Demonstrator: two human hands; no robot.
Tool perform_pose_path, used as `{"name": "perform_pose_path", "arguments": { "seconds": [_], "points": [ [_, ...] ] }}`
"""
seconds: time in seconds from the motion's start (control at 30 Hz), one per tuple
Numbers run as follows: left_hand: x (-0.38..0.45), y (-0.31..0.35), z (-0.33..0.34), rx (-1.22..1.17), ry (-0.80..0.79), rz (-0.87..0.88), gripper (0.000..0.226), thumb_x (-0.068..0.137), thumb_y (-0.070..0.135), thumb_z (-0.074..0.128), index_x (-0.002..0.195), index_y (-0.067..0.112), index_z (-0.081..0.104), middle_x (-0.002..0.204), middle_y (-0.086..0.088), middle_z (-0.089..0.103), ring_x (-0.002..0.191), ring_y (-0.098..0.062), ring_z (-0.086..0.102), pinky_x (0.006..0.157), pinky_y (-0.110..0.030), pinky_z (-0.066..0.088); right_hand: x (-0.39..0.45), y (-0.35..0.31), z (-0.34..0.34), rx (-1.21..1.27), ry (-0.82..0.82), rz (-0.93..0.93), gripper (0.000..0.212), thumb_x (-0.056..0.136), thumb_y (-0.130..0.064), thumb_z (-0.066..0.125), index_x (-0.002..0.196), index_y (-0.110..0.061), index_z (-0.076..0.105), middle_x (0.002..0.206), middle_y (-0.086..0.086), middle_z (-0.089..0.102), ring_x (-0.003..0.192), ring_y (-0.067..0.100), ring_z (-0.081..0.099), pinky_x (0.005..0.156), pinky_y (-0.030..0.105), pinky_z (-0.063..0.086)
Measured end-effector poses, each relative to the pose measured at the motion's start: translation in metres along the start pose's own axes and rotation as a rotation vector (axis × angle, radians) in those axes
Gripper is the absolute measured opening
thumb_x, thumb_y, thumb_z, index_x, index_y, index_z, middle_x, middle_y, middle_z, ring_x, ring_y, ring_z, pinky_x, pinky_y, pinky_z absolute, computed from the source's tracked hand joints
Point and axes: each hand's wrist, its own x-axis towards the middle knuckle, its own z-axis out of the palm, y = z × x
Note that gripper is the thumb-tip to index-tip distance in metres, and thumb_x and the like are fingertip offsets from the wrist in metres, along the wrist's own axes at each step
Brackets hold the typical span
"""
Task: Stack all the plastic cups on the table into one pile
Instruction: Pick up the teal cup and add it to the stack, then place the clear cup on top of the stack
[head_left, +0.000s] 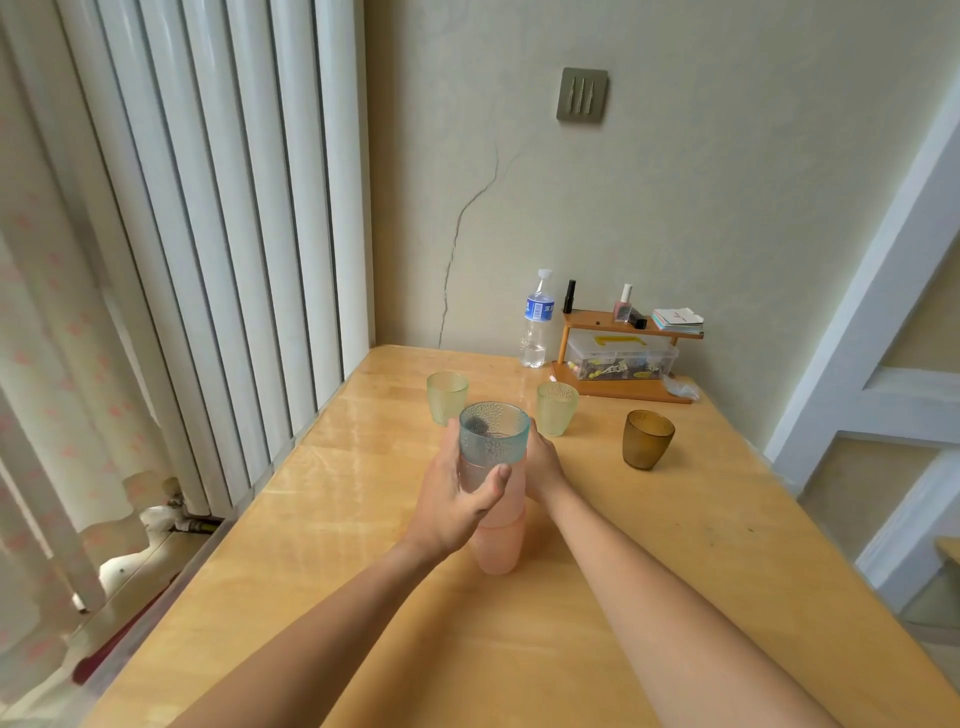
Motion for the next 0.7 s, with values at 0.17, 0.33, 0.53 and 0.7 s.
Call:
{"name": "perform_pose_path", "arguments": {
  "seconds": [0.17, 0.33, 0.53, 0.7],
  "points": [
    [0.0, 0.003, 0.001, 0.005, -0.058, -0.022, 0.057, 0.088, 0.046, 0.068, 0.136, 0.018, 0.056, 0.129, 0.004, 0.07, 0.125, -0.012, 0.065, 0.106, -0.023, 0.049, -0.009, -0.009, -0.013, -0.076, 0.029, -0.049, 0.065, 0.066, -0.05, 0.063, 0.116, -0.009, 0.055, 0.115, 0.011, 0.071, 0.109, 0.033, 0.066, 0.088, 0.039, 0.053],
    [-0.001, 0.007, 0.004, 0.063, -0.107, -0.034, 0.055, 0.087, 0.048, 0.07, 0.131, 0.018, 0.055, 0.125, 0.0, 0.071, 0.119, -0.017, 0.067, 0.102, -0.029, 0.051, -0.023, -0.038, -0.062, -0.167, 0.108, -0.074, 0.059, 0.086, -0.032, 0.072, 0.139, -0.015, 0.052, 0.135, 0.012, 0.065, 0.123, 0.032, 0.06, 0.083, 0.028, 0.039],
    [-0.003, 0.014, 0.001, 0.102, -0.154, -0.067, 0.053, 0.092, 0.044, 0.07, 0.136, 0.022, 0.052, 0.133, 0.009, 0.069, 0.125, -0.006, 0.064, 0.103, -0.017, 0.047, -0.046, -0.073, -0.113, -0.115, 0.135, -0.212, 0.09, 0.065, -0.068, 0.078, 0.141, -0.03, 0.049, 0.143, -0.003, 0.058, 0.127, 0.021, 0.057, 0.107, 0.045, 0.049],
    [-0.008, 0.021, -0.004, 0.109, -0.202, -0.114, 0.053, 0.093, 0.04, 0.073, 0.139, 0.024, 0.051, 0.137, 0.012, 0.067, 0.129, -0.004, 0.062, 0.107, -0.024, 0.049, -0.061, -0.099, -0.121, -0.01, 0.075, -0.332, 0.081, 0.059, -0.081, 0.077, 0.126, -0.042, 0.056, 0.135, -0.009, 0.064, 0.124, 0.017, 0.063, 0.106, 0.049, 0.051]
  ]
}}
